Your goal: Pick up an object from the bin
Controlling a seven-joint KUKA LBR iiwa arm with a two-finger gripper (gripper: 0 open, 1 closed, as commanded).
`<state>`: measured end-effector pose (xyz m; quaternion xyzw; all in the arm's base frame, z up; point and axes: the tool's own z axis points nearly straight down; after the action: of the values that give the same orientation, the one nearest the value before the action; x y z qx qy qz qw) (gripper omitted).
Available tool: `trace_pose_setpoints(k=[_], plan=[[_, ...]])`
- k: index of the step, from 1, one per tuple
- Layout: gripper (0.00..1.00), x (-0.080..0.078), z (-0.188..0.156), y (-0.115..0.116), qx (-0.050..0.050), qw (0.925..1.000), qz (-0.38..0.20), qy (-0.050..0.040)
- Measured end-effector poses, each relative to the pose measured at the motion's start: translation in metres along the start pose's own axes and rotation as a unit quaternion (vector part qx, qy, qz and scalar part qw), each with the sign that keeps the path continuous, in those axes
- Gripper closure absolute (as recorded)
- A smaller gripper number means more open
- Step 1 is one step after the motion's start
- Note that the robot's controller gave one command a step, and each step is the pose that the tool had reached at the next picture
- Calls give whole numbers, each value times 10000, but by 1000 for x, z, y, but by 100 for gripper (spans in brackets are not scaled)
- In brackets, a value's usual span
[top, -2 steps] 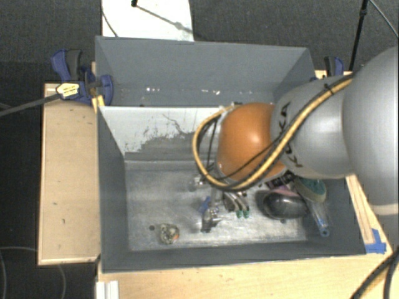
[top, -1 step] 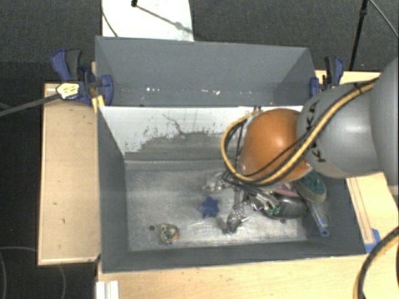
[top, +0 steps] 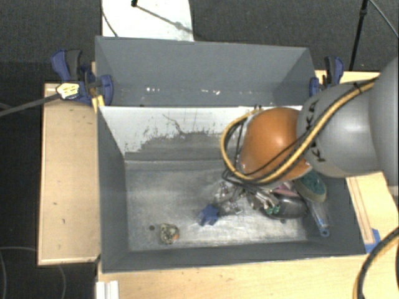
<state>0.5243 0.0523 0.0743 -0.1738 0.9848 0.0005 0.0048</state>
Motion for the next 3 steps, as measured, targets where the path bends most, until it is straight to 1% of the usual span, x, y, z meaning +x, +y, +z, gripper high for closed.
trace_pose_setpoints(k=[1,2,3], plan=[[0,2,2,0,-3,10000,15,25],[0,6,-2,38,-17,9996,-262,61],[100,5,-3,36,-11,9997,-222,48]])
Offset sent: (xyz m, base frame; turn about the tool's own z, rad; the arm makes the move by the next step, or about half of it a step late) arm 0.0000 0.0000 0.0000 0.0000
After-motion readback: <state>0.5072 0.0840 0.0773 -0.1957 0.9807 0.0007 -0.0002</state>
